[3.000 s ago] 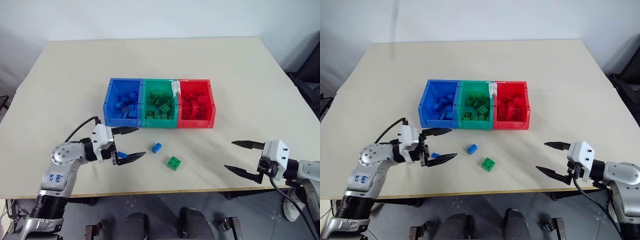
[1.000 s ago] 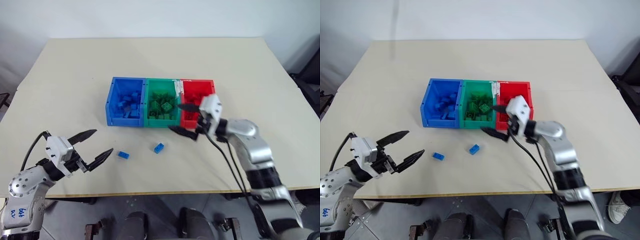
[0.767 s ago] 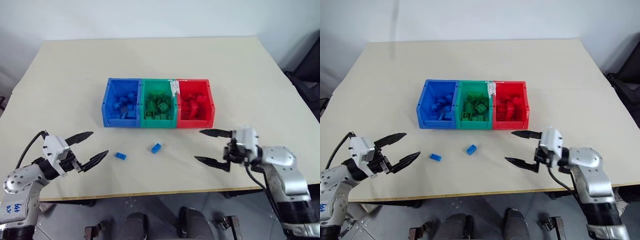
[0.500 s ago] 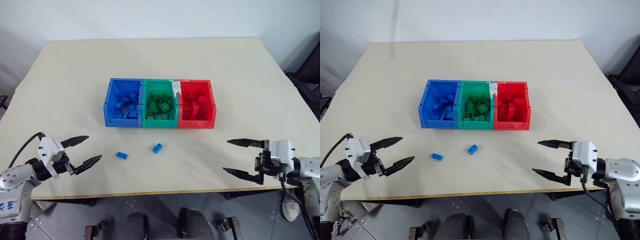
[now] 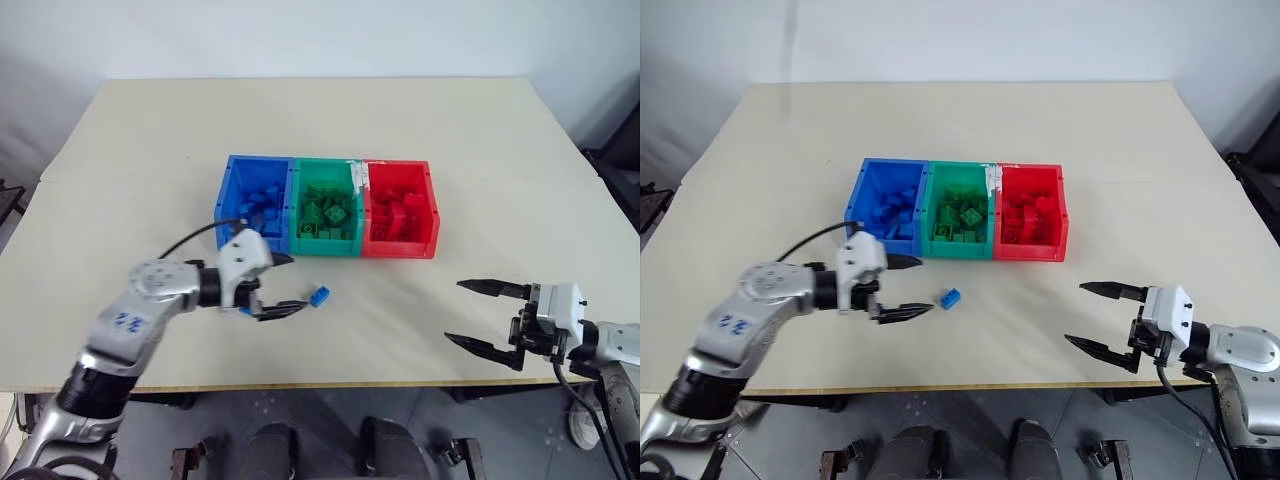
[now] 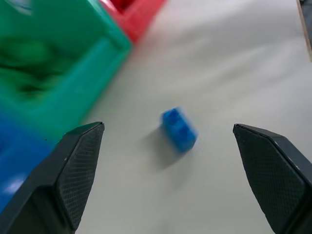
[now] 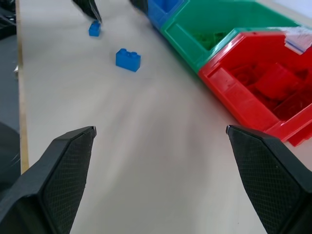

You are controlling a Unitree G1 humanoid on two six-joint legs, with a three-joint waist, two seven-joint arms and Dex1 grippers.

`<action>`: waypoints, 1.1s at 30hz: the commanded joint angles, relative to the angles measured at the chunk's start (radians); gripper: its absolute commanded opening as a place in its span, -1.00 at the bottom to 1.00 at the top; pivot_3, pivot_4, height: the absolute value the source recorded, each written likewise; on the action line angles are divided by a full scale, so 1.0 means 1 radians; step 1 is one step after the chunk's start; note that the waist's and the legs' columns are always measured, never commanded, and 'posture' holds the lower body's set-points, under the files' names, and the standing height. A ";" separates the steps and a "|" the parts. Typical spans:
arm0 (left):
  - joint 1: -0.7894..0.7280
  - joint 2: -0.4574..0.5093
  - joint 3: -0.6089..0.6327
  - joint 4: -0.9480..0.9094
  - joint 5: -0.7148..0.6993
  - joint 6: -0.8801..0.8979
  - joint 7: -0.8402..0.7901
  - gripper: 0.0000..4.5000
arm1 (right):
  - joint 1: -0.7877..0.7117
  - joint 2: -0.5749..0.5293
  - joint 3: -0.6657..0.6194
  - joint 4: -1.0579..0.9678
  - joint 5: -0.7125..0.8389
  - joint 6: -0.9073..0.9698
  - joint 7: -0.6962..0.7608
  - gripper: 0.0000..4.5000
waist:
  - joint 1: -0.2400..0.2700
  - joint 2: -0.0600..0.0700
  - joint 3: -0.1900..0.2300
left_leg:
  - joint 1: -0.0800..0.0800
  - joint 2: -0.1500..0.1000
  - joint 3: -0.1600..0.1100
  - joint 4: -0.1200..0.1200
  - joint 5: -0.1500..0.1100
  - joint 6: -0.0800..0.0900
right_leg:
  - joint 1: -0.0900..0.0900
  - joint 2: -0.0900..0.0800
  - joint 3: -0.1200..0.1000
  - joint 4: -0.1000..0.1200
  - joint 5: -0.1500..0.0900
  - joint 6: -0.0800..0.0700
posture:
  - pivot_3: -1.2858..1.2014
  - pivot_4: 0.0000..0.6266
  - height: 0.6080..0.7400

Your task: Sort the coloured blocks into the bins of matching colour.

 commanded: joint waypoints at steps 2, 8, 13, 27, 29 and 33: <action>-0.045 -0.044 -0.089 -0.005 0.052 0.098 0.047 1.00 | 0.017 0.013 0.012 -0.073 0.002 0.003 -0.045 0.99 | 0.000 0.000 0.000 | 0.000 0.001 0.001 0.000 0.000 0.000 | 0.000 0.000 0.000 0.000 0.000 0.000 | 0.03 -0.52 1.00; -0.083 -0.059 -0.134 0.024 0.128 0.143 0.098 0.83 | 0.051 0.022 0.026 -0.127 0.000 0.006 -0.087 1.00 | 0.005 0.000 0.000 | 0.000 0.000 0.000 0.001 0.000 0.000 | 0.000 0.000 0.001 0.000 0.000 0.000 | 0.03 -0.52 1.00; -0.047 -0.057 -0.127 0.044 0.138 0.093 0.083 0.16 | 0.068 0.029 0.036 -0.138 -0.001 -0.003 -0.098 1.00 | 0.004 0.000 0.000 | 0.000 0.000 0.000 0.001 0.000 0.000 | 0.000 0.000 0.001 0.000 0.000 0.000 | 0.03 -0.52 1.00; -0.022 -0.108 0.195 0.032 -0.018 -0.163 0.062 -0.79 | 0.017 0.075 0.062 -0.168 0.064 0.023 -0.126 1.00 | 0.003 0.000 0.000 | 0.000 0.001 -0.001 0.001 0.000 0.000 | 0.000 0.000 0.000 0.000 0.000 0.000 | 0.03 -0.52 1.00; -0.047 -0.111 0.256 0.063 -0.012 -0.181 0.106 -0.79 | 0.005 0.105 0.060 -0.190 0.076 0.036 -0.166 1.00 | 0.004 0.000 0.000 | 0.000 0.001 -0.003 0.001 0.000 0.000 | 0.000 0.000 0.000 0.000 0.000 0.000 | 0.03 -0.52 1.00; -0.113 -0.092 0.321 0.210 0.092 -0.221 0.251 -0.79 | -0.022 0.157 0.060 -0.210 0.070 0.049 -0.239 1.00 | 0.004 0.000 0.000 | 0.000 0.000 -0.006 0.002 0.000 0.000 | 0.001 0.000 0.000 0.001 0.000 0.000 | 0.03 -0.52 1.00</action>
